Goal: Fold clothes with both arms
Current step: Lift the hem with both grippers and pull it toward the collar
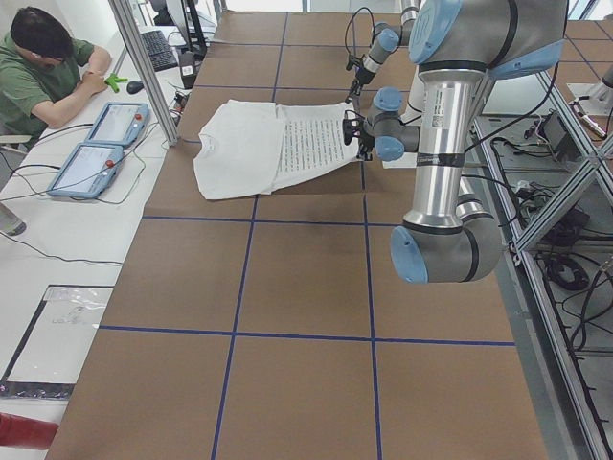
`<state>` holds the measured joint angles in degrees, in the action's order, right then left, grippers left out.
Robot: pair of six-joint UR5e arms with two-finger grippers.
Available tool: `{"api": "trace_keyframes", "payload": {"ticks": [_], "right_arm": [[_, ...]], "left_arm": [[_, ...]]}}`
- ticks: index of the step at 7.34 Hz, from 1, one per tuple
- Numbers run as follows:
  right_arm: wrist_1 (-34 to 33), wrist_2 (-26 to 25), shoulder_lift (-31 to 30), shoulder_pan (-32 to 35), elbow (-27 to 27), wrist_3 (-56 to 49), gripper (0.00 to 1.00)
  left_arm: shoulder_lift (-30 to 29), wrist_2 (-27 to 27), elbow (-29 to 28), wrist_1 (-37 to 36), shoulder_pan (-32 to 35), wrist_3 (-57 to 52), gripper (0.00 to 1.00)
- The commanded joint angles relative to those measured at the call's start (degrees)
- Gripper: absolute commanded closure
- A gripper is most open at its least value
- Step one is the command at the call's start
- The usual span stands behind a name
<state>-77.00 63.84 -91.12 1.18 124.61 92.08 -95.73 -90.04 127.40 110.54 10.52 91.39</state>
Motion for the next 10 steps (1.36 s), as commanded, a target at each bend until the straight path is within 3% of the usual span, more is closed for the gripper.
{"api": "trace_keyframes", "payload": {"ticks": [1, 2, 3, 4, 5, 6, 8, 10], "right_arm": [[-19.58, 5.29, -0.2, 1.1, 18.55, -0.15, 1.0], [-28.82, 8.81, 0.85, 2.49, 26.83, -0.15, 1.0], [-37.0, 15.89, 6.86, 8.08, 30.65, -1.8, 1.0], [-44.13, 22.23, 15.27, 14.57, 30.25, -6.52, 1.0], [-50.38, 25.25, 23.19, 20.03, 29.29, -11.61, 1.0], [-52.18, 25.8, 25.62, 22.96, 27.98, -14.36, 1.0], [-51.85, 29.99, 31.14, 32.6, 19.84, -20.6, 1.0], [-46.71, 31.43, 36.77, 39.57, 6.16, -25.61, 1.0]], "left_arm": [[2.02, -4.23, 8.86, -4.24, 0.99, -0.07, 1.0], [1.34, -6.35, 16.14, -11.68, 1.08, -0.07, 1.0], [0.99, -7.85, 23.09, -19.32, 2.3, -0.07, 1.0], [-1.11, -10.56, 24.81, -23.75, 6.14, -1.12, 1.0], [-4.61, -11.29, 23.96, -25.79, 8.88, -4.69, 1.0], [-7.69, -11.29, 22.64, -28.42, 12.21, -7.95, 1.0], [-14.19, -11.38, 16.07, -34.05, 22.91, -18.3, 1.0], [-18.41, -11.47, 4.85, -33.55, 30.23, -25.18, 1.0]]}}
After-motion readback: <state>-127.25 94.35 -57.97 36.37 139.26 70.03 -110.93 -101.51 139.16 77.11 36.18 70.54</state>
